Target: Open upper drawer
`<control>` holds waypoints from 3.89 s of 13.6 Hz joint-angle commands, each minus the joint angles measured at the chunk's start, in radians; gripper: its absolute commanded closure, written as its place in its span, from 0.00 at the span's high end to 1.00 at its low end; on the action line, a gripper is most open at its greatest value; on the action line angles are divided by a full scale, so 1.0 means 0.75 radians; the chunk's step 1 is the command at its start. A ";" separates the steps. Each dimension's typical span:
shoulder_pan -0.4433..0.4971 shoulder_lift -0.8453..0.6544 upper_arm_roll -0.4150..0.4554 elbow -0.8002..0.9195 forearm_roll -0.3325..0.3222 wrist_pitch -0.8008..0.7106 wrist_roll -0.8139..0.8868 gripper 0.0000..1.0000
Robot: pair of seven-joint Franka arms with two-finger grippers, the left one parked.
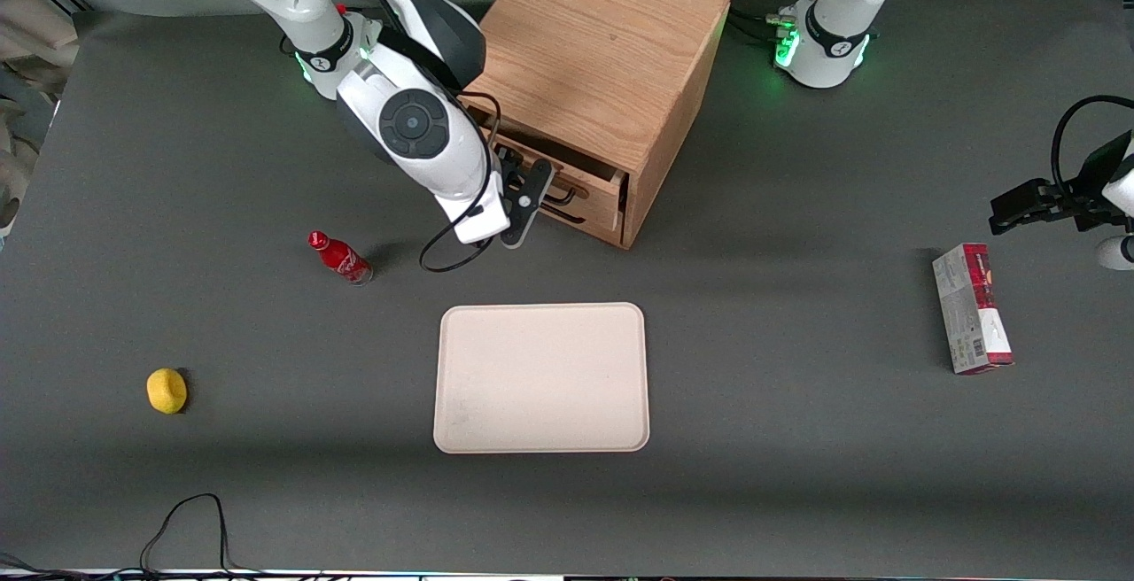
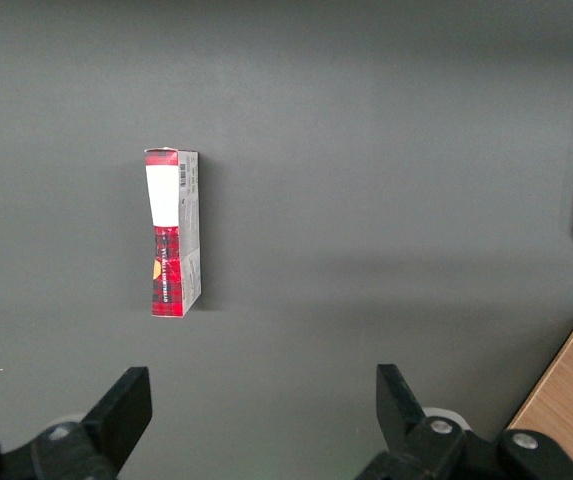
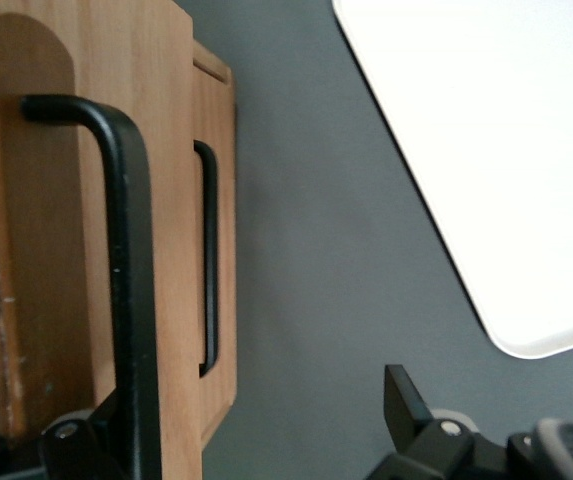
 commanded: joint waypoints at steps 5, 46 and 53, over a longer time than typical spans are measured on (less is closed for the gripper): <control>-0.010 0.045 -0.125 0.116 -0.014 -0.004 -0.133 1.00; -0.012 -0.738 -0.923 -0.146 0.162 -0.415 0.611 1.00; 0.021 -0.800 -0.874 -0.134 0.098 -0.436 0.724 1.00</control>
